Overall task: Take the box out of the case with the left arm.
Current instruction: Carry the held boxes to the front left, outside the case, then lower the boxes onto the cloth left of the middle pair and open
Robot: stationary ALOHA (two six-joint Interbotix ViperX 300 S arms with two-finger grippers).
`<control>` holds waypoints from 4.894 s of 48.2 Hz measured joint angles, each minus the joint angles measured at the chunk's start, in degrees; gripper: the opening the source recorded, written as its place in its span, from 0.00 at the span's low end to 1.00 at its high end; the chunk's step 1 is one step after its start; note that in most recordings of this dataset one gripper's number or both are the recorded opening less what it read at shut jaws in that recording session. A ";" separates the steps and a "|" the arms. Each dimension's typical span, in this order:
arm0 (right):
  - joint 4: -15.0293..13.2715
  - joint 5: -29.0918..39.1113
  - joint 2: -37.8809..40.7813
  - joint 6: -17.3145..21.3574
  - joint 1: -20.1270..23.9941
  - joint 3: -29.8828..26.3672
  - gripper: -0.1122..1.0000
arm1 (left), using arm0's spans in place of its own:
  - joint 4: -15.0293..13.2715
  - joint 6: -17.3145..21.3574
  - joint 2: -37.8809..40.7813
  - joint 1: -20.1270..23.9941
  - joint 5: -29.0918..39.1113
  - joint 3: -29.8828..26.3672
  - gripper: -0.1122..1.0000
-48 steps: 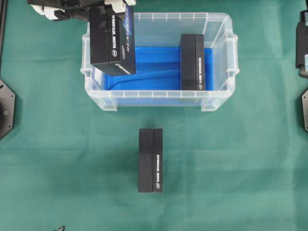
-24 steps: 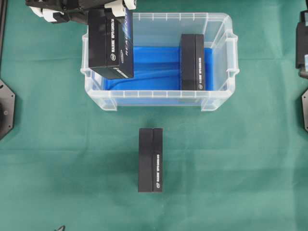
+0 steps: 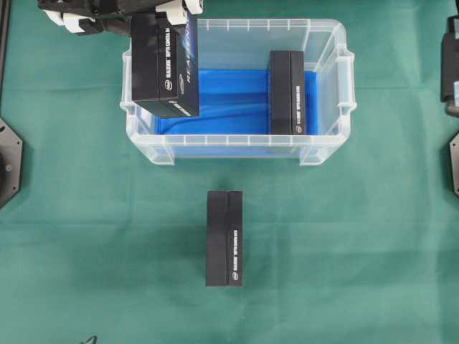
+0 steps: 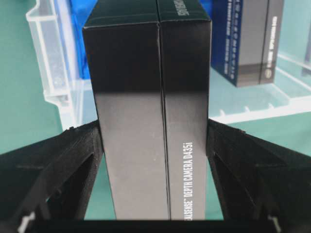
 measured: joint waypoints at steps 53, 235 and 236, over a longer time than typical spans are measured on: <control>0.09 0.00 0.00 -0.09 0.00 0.00 0.12 | 0.26 -8.35 -1.05 -7.82 0.00 3.52 0.67; 0.18 2.46 0.62 0.00 0.00 0.09 0.12 | 0.26 -33.66 3.34 -33.05 -33.22 39.02 0.90; 0.18 2.46 0.62 0.00 0.00 0.09 0.12 | 0.09 -33.57 3.16 -33.05 -33.13 38.85 0.90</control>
